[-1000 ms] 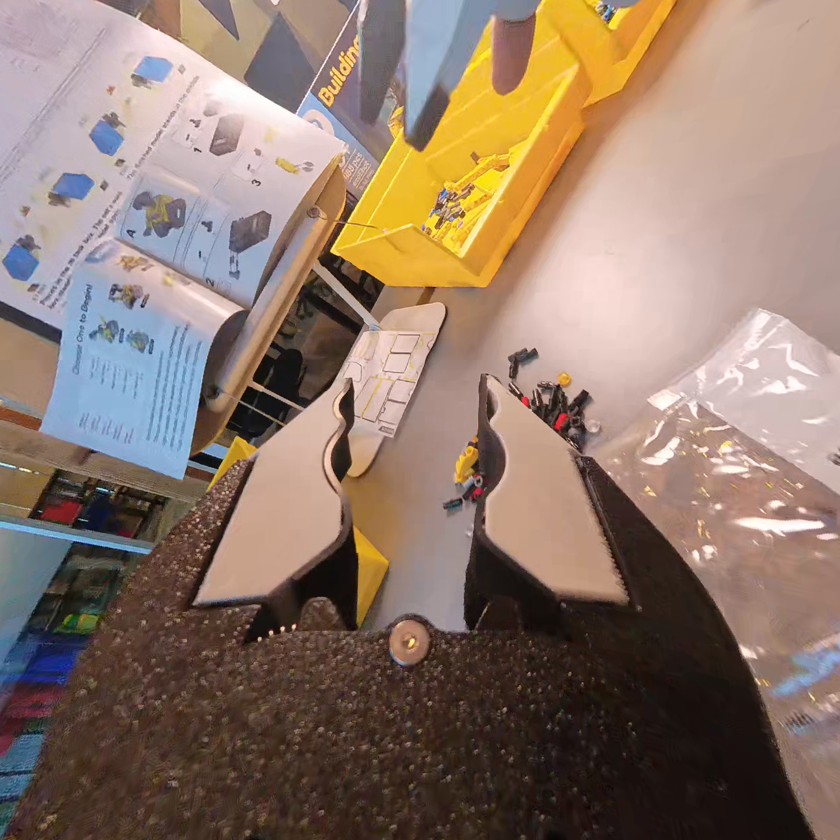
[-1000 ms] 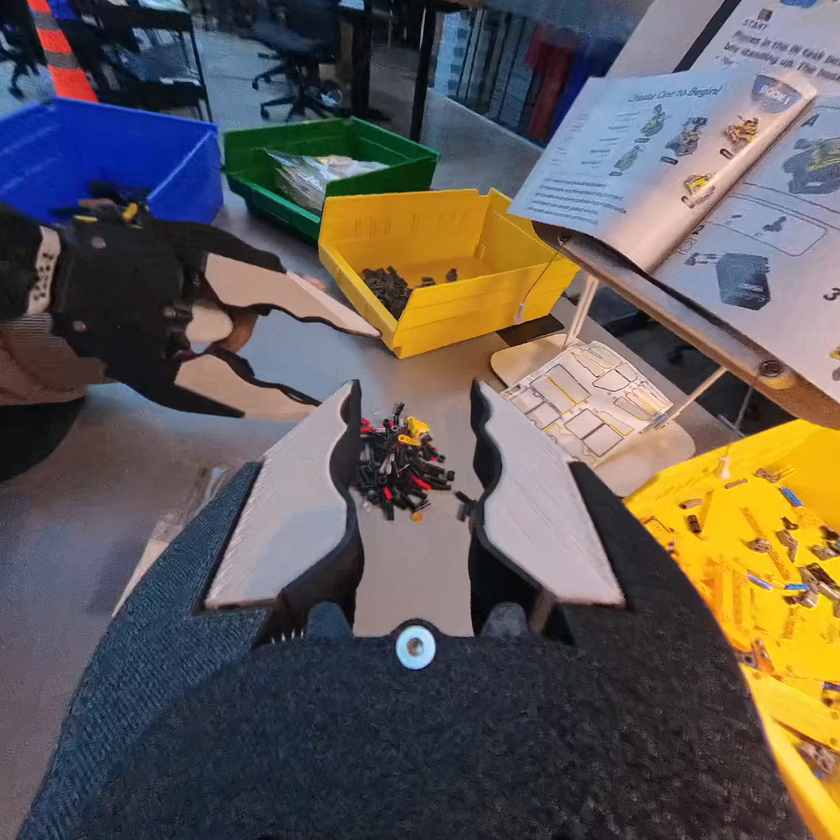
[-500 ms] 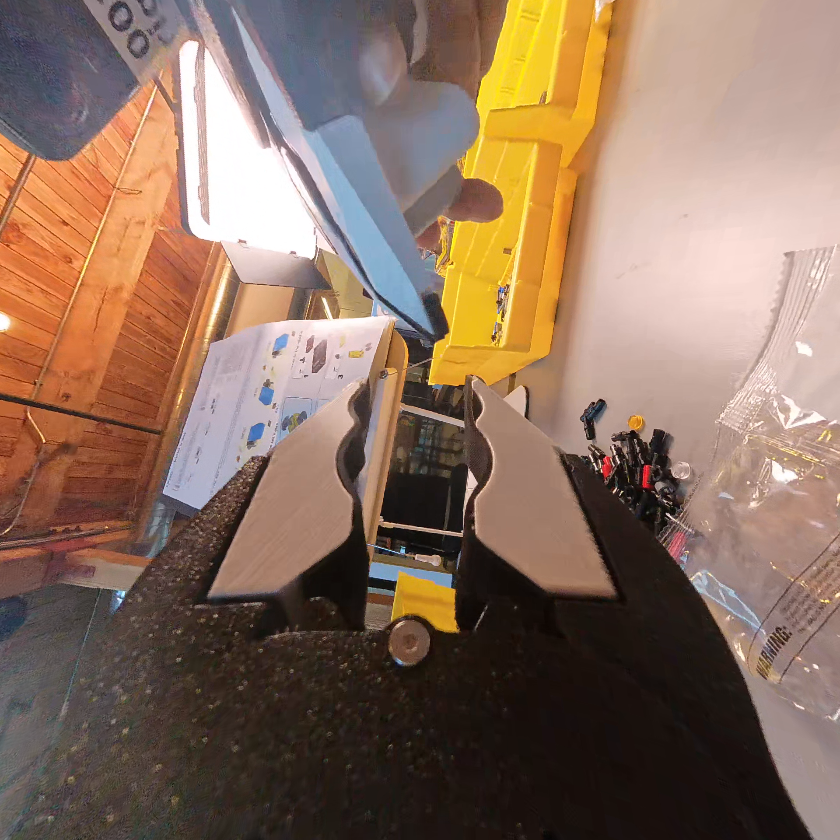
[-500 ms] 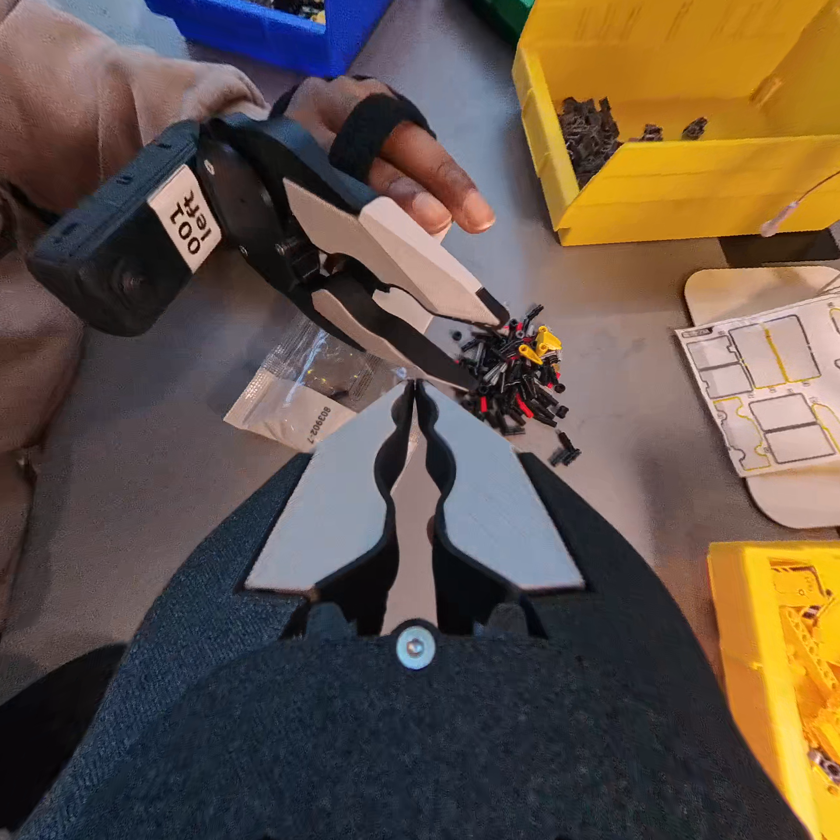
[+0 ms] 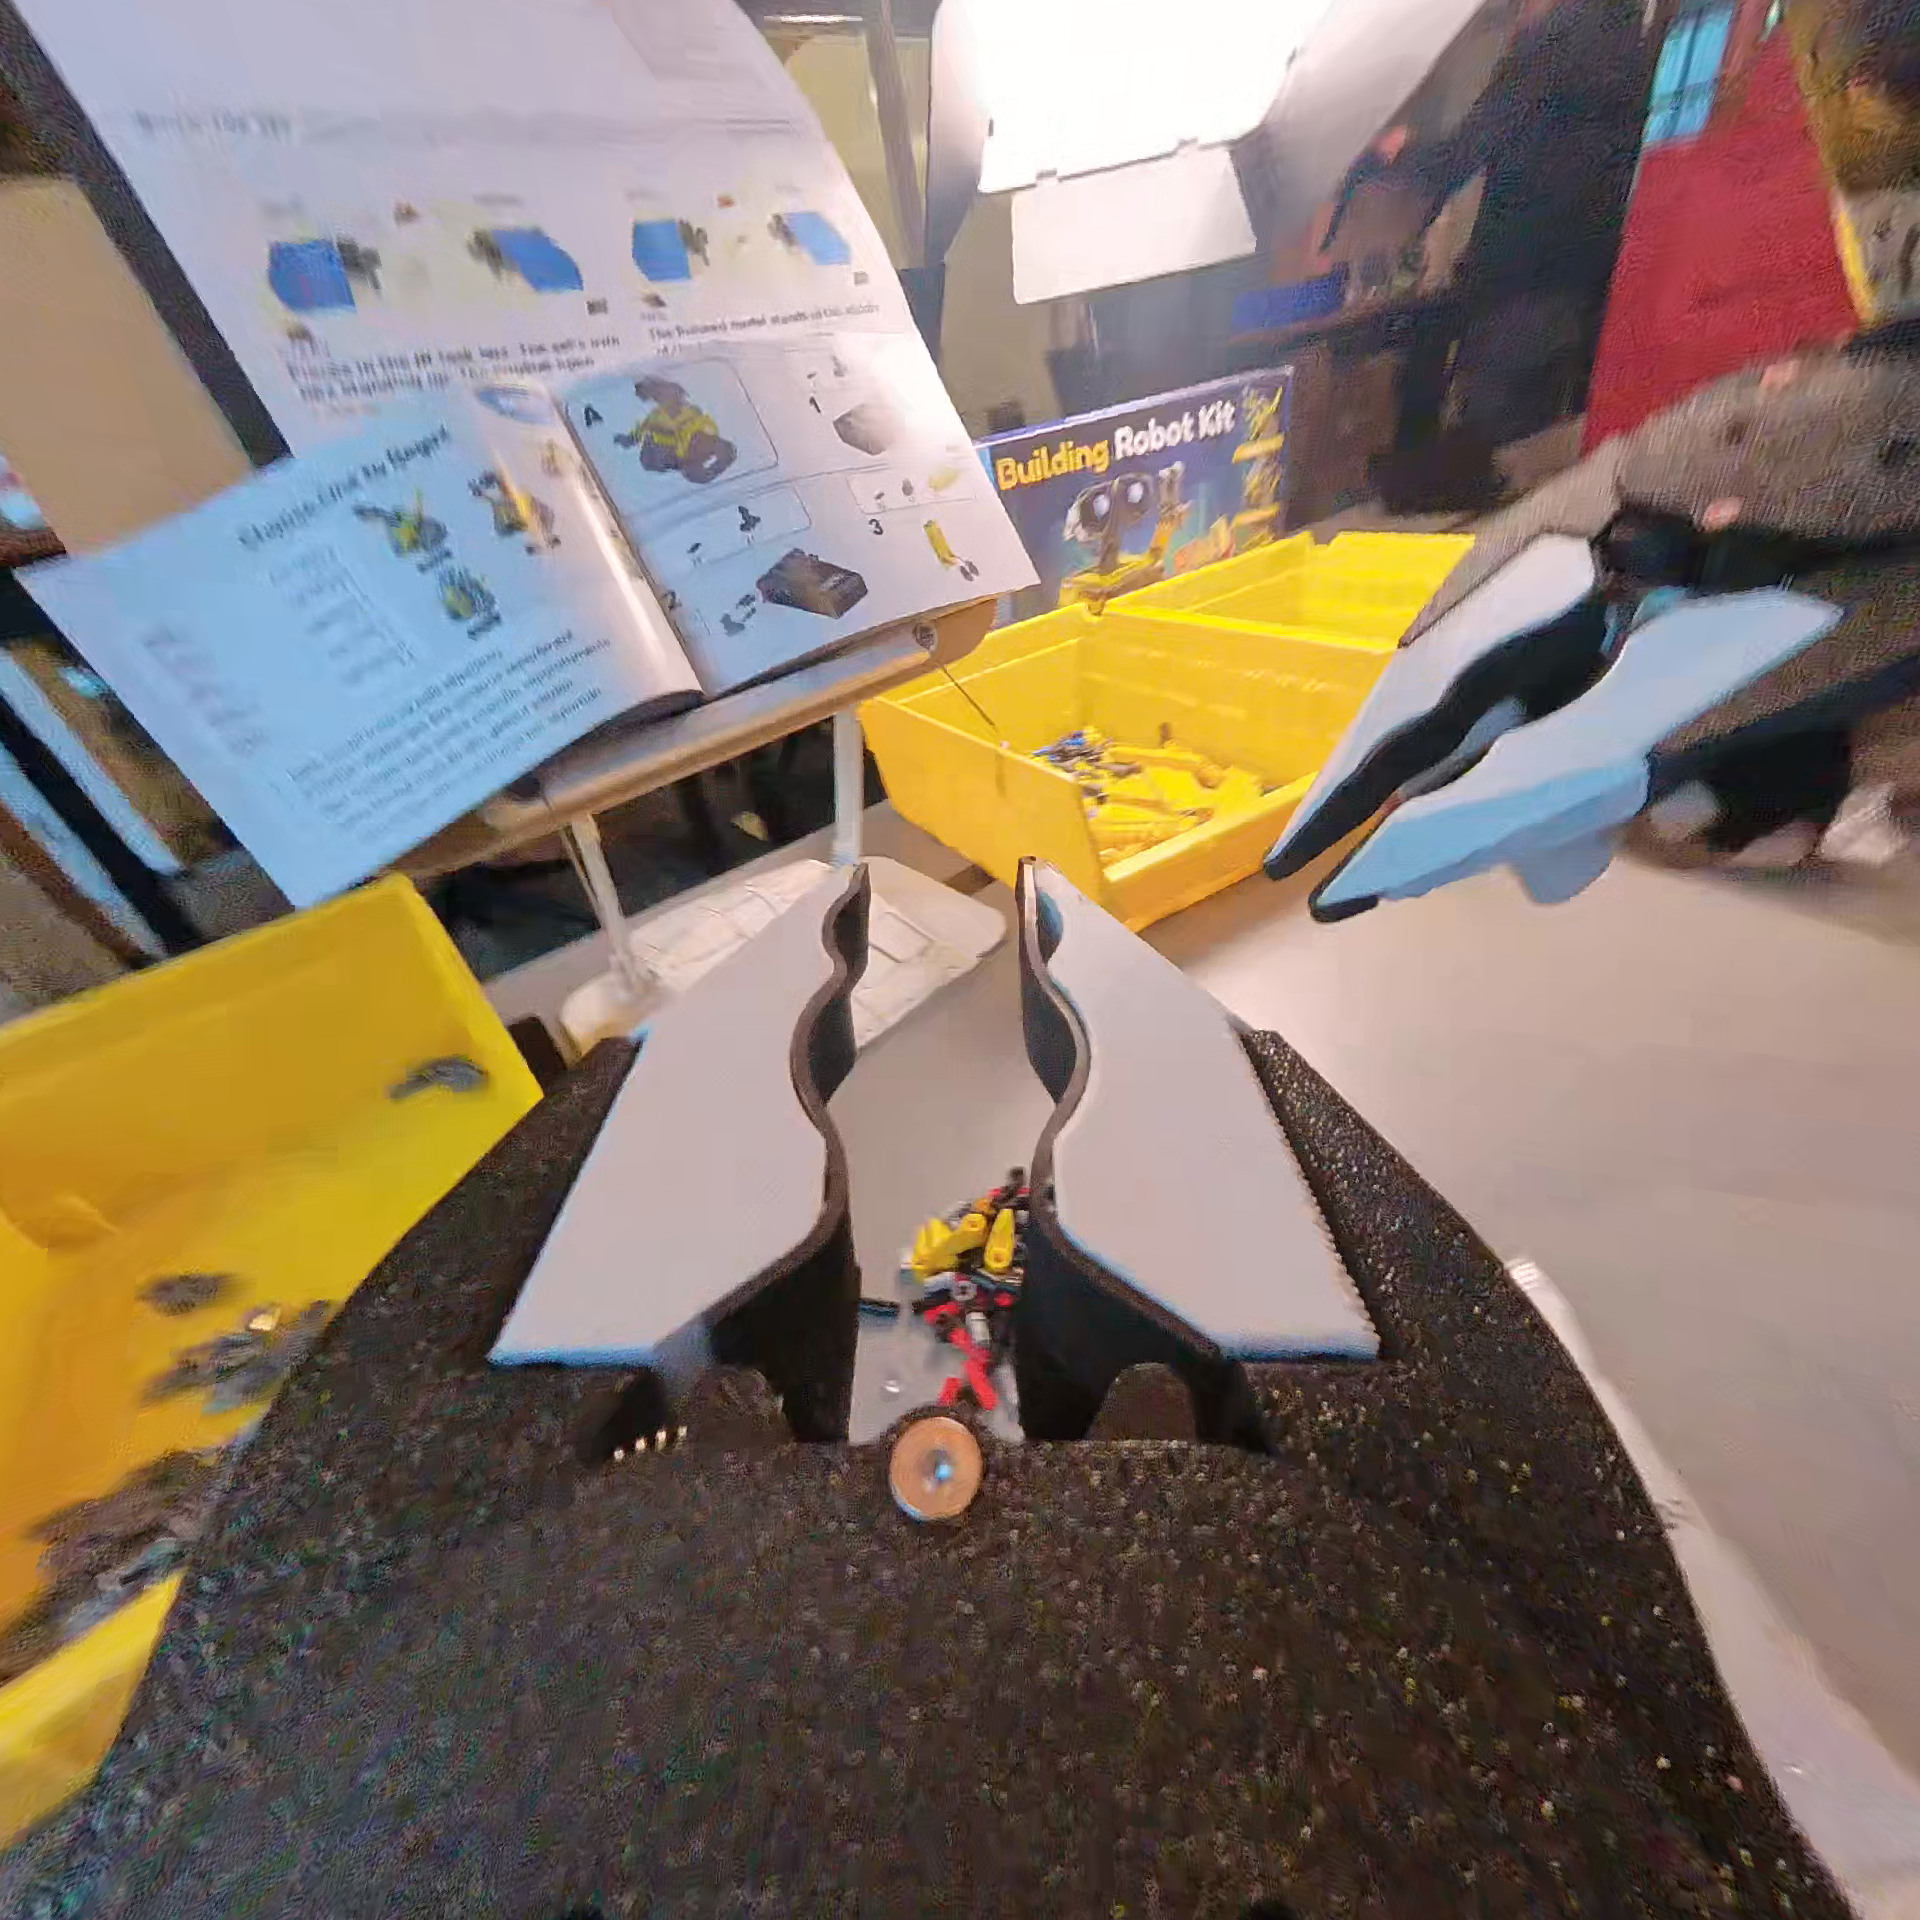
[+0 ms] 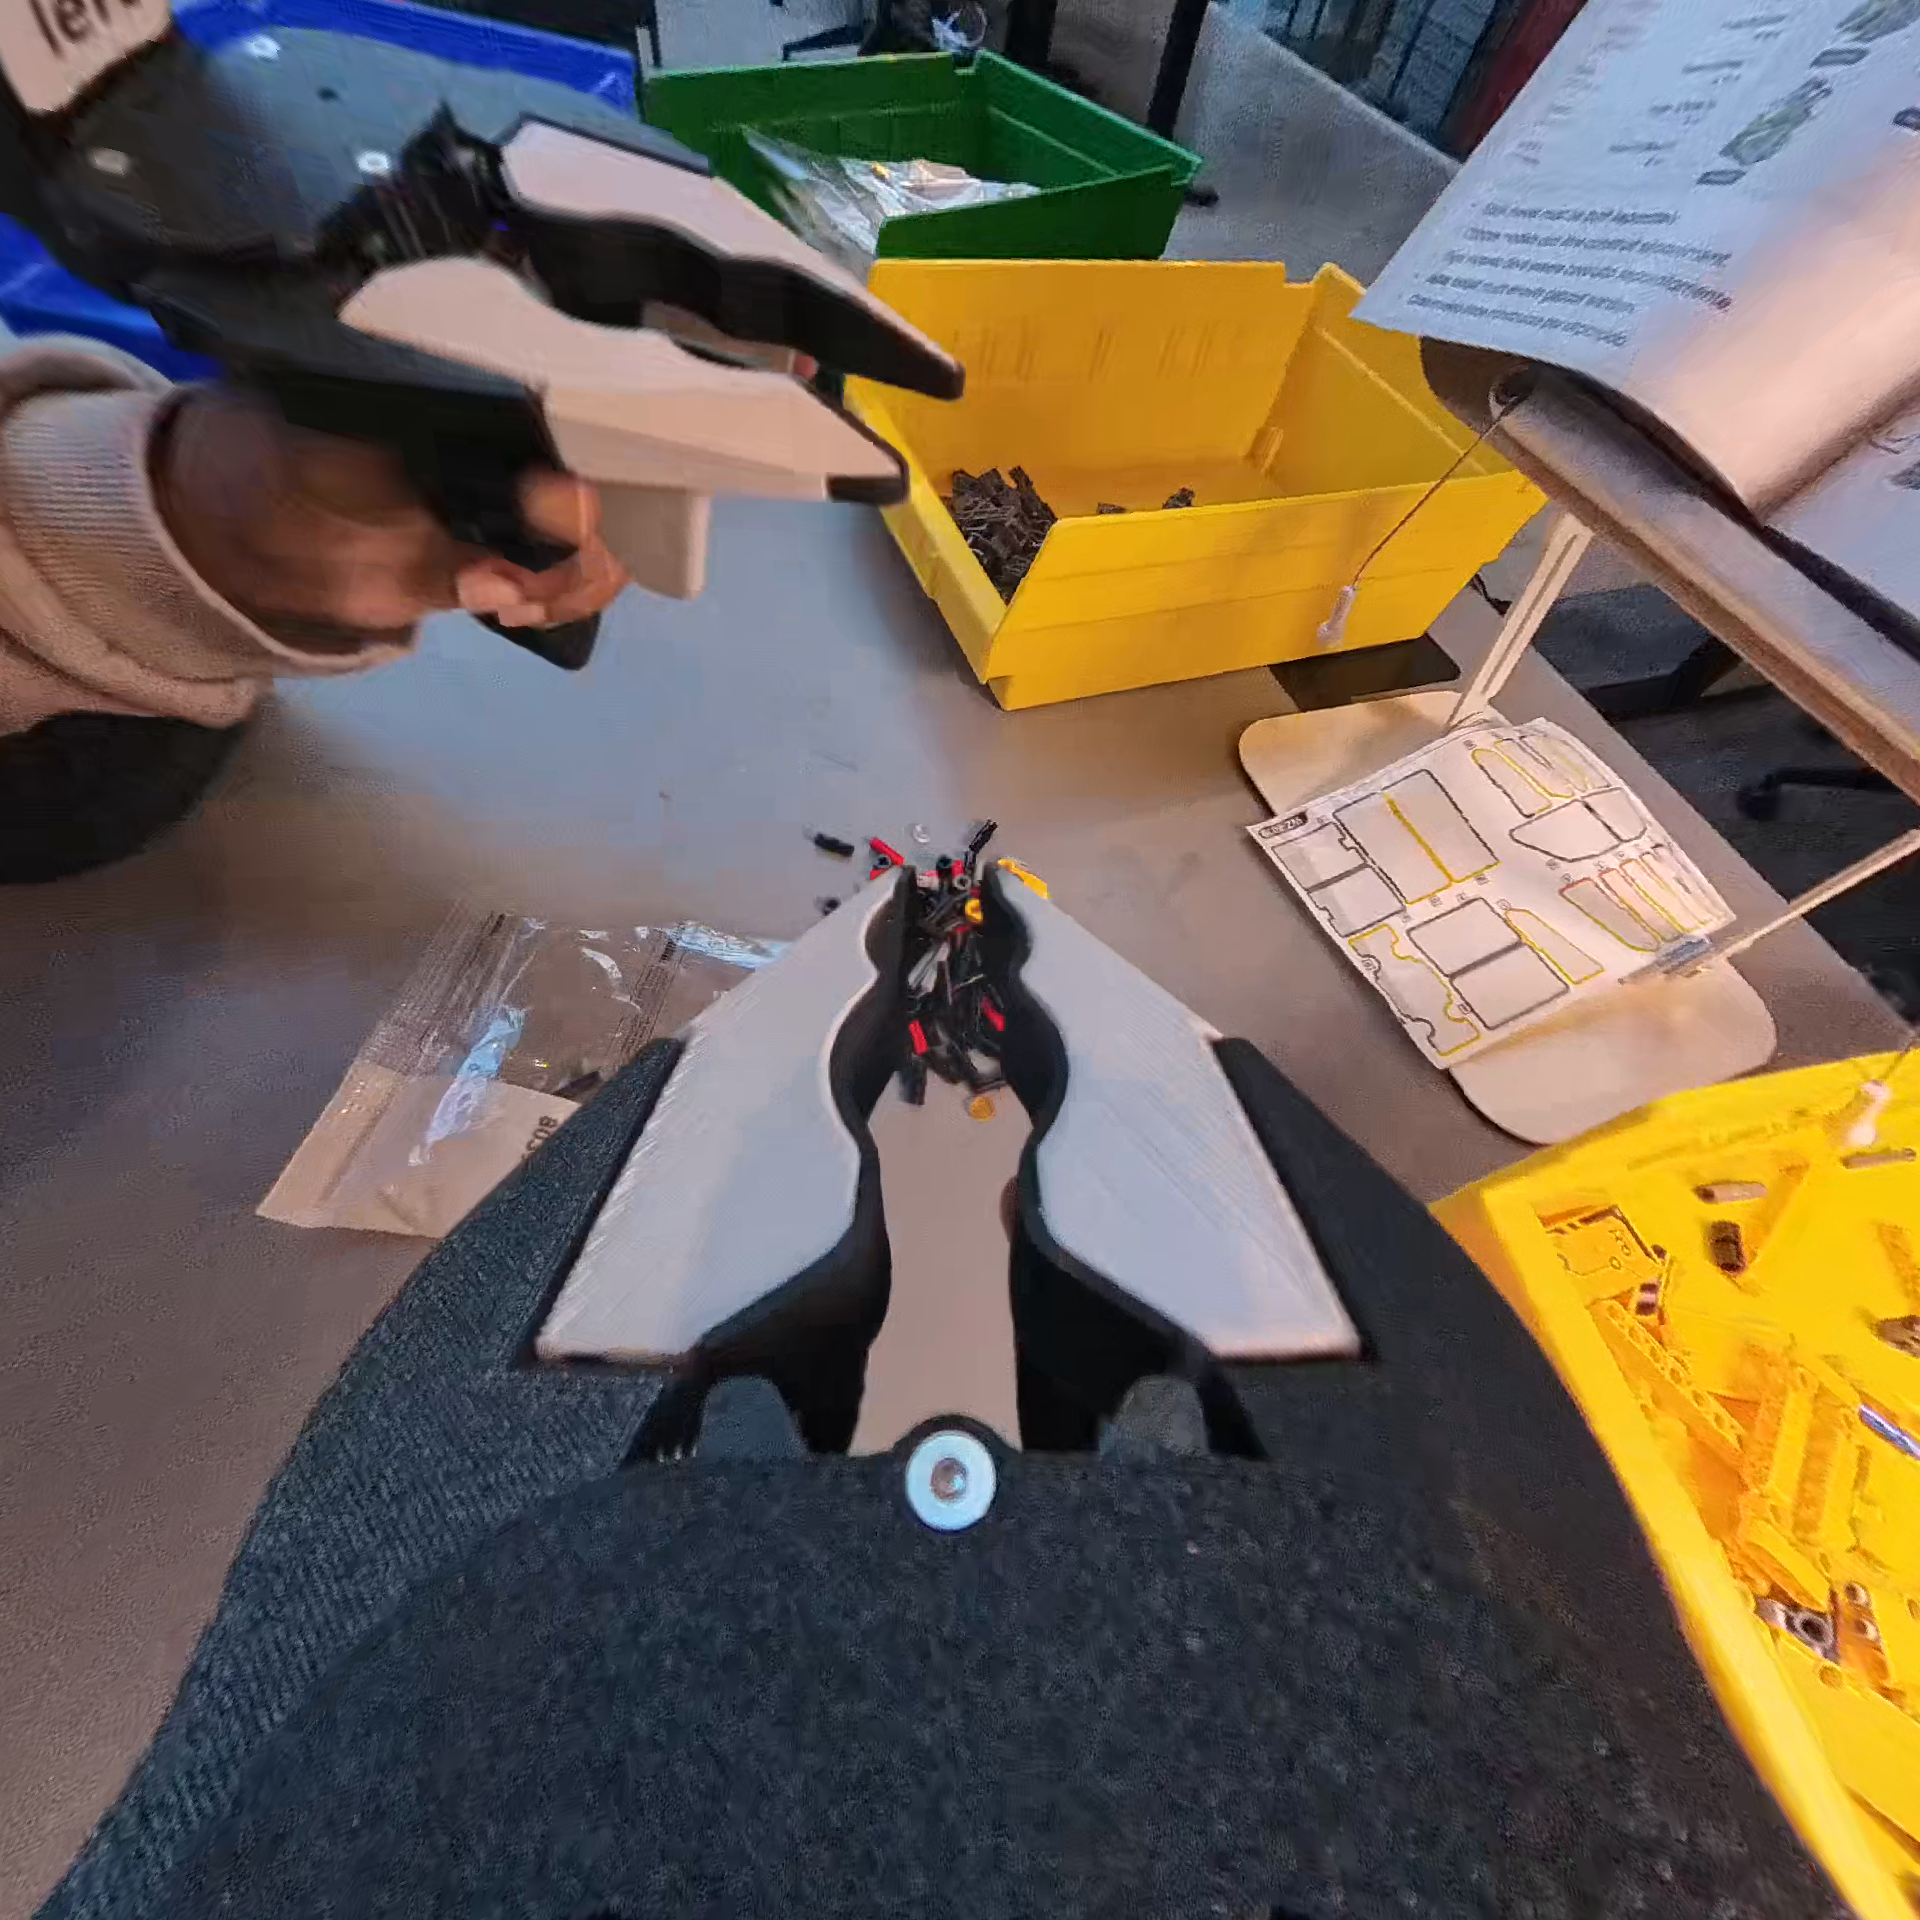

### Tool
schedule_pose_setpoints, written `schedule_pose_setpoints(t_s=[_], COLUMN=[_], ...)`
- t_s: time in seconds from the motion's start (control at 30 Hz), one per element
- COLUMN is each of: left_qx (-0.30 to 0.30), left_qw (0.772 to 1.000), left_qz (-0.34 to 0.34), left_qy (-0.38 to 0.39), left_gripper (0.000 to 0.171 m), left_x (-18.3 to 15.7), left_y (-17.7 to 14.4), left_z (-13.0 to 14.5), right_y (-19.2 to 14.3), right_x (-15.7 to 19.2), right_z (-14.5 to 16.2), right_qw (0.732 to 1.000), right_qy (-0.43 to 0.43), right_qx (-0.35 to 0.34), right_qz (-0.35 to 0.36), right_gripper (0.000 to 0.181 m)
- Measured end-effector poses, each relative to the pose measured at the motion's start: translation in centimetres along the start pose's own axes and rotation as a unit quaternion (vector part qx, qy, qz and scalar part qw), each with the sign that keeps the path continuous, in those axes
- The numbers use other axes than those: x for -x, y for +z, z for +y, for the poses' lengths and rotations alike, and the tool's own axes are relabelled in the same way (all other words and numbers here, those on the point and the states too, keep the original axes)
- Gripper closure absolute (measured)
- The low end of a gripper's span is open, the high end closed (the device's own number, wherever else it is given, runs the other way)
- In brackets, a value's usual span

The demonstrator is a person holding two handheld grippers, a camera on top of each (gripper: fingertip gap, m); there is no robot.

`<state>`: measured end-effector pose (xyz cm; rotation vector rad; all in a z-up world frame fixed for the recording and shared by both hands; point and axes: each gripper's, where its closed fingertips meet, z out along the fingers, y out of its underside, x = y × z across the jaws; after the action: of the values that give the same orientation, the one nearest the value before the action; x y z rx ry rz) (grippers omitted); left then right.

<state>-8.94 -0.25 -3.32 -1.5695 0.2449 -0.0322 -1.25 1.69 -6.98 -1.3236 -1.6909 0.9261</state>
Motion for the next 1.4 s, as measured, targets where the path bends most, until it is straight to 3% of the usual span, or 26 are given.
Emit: schedule_pose_setpoints(t_s=[0.07, 0.17, 0.27, 0.53, 0.87, 0.93, 1.07, 1.27, 1.4], left_qx=[-0.005, 0.028, 0.037, 0.042, 0.068, 0.105, 0.204, 0.258, 0.305], left_qw=[0.992, 0.989, 0.984, 0.991, 0.989, 0.982, 0.946, 0.912, 0.894], left_qz=[0.038, 0.036, 0.052, 0.093, 0.094, 0.131, 0.219, 0.271, 0.295], left_qy=[-0.12, -0.138, -0.167, -0.084, -0.089, -0.089, -0.128, -0.169, -0.147], left_gripper=[0.143, 0.144, 0.146, 0.144, 0.143, 0.139, 0.138, 0.14, 0.141], left_x=[1.4, 3.3, 3.8, 2.1, 2.3, 0.9, -2.1, -4.2, -5.9], left_y=[-1.2, -2.2, -1.7, -0.4, -1.5, -1.8, -3.2, -4.5, -5.4], left_z=[0.7, 4.5, 7.4, 7.5, 8.7, 9.4, 11.5, 12.9, 14.2], right_y=[-0.3, -0.2, 1.1, 3.4, 2.3, 2.0, 1.6, 2.2, 2.7], right_x=[0.0, 0.0, 0.6, 4.8, 4.5, 4.5, 4.2, 5.9, 6.6], right_z=[0.9, 3.1, 4.8, 6.1, 6.7, 7.0, 9.0, 11.9, 12.5], right_qw=[1.0, 0.999, 0.997, 0.998, 0.999, 0.999, 0.996, 0.981, 0.972], right_qy=[0.002, 0.013, 0.072, 0.045, 0.017, 0.018, 0.03, 0.083, 0.113], right_qx=[0.0, 0.002, -0.002, 0.009, 0.014, 0.025, 0.067, 0.146, 0.183], right_qz=[0.022, 0.046, 0.021, -0.053, -0.038, -0.045, -0.058, -0.1, -0.096], right_gripper=[0.162, 0.152, 0.137, 0.134, 0.136, 0.136, 0.139, 0.146, 0.166])
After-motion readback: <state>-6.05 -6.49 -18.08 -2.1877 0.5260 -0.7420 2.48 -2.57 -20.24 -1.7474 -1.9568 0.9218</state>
